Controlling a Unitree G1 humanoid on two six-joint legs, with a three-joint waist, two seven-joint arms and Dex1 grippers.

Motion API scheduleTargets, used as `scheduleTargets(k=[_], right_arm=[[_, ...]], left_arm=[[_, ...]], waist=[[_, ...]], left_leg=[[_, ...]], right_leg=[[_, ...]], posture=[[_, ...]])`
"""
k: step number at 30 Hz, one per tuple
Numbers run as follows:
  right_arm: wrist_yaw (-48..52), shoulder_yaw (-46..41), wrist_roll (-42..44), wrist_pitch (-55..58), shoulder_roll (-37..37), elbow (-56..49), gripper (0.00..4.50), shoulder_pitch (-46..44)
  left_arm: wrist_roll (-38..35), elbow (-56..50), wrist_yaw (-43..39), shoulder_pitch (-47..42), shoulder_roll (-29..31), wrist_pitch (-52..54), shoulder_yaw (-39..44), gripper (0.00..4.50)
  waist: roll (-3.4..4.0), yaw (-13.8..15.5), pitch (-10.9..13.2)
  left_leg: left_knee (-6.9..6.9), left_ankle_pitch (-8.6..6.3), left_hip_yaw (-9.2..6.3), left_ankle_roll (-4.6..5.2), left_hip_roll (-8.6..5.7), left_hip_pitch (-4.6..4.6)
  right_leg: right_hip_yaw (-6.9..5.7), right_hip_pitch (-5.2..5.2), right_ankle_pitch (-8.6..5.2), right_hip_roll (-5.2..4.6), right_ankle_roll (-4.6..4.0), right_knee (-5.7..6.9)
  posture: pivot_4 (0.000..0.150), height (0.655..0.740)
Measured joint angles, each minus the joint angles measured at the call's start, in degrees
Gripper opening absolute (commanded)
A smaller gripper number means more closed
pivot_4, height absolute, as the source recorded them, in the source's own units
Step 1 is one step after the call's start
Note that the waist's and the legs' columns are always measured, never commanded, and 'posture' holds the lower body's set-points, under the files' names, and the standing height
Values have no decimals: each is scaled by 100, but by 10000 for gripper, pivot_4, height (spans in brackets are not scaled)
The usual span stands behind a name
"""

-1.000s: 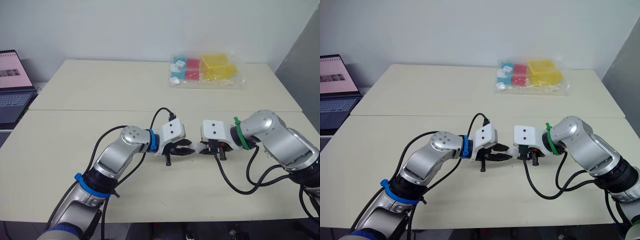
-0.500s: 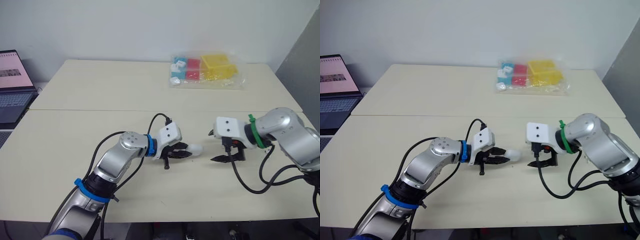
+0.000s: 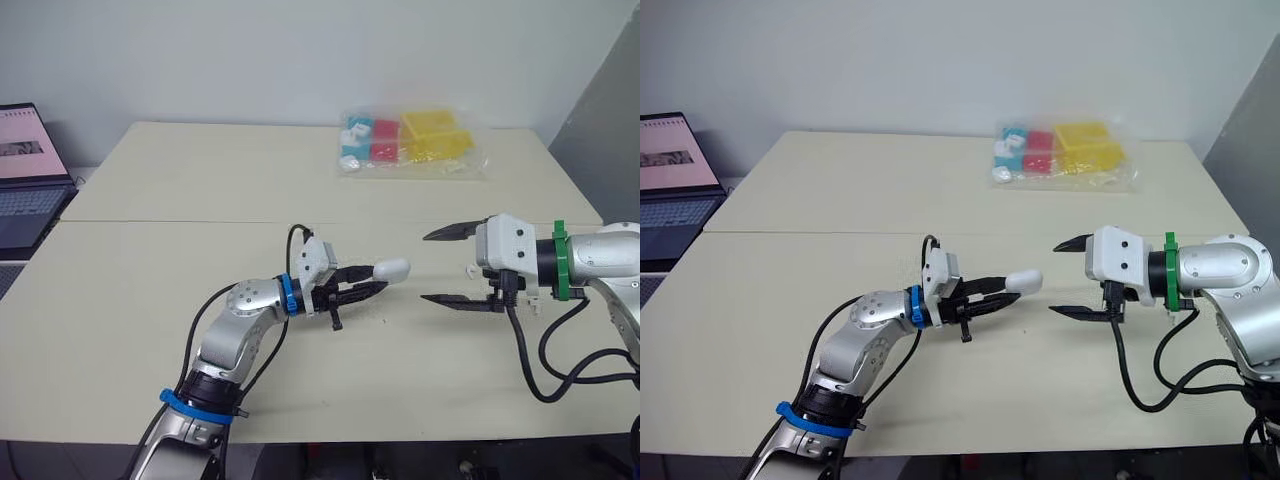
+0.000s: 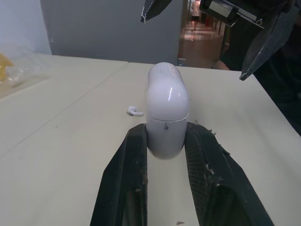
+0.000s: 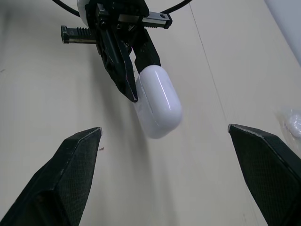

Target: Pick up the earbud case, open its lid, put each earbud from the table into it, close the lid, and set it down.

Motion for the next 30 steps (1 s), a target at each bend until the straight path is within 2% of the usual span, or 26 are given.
scheduleTargets(k=[15,30], right_arm=[[-447,851,-865,-331,544,690,45000,-674],[-433,812,-702,-69,639,757,45000,-975]], left_arm=[[145,96,-176,-73,57,-341,-58,7724],[390,154,-323,-2,260,-594,-208,7724]], waist=[[0,2,0],[1,2,0]], left_leg=[[-2,0,-4,0,1,-4],[-2,0,-3,0,1,-5]], right_leg=[[-4,-3,-1,2,-1,-1],[-3,-3,0,1,-2,-2]], posture=[[1500,7400],[1500,7400]])
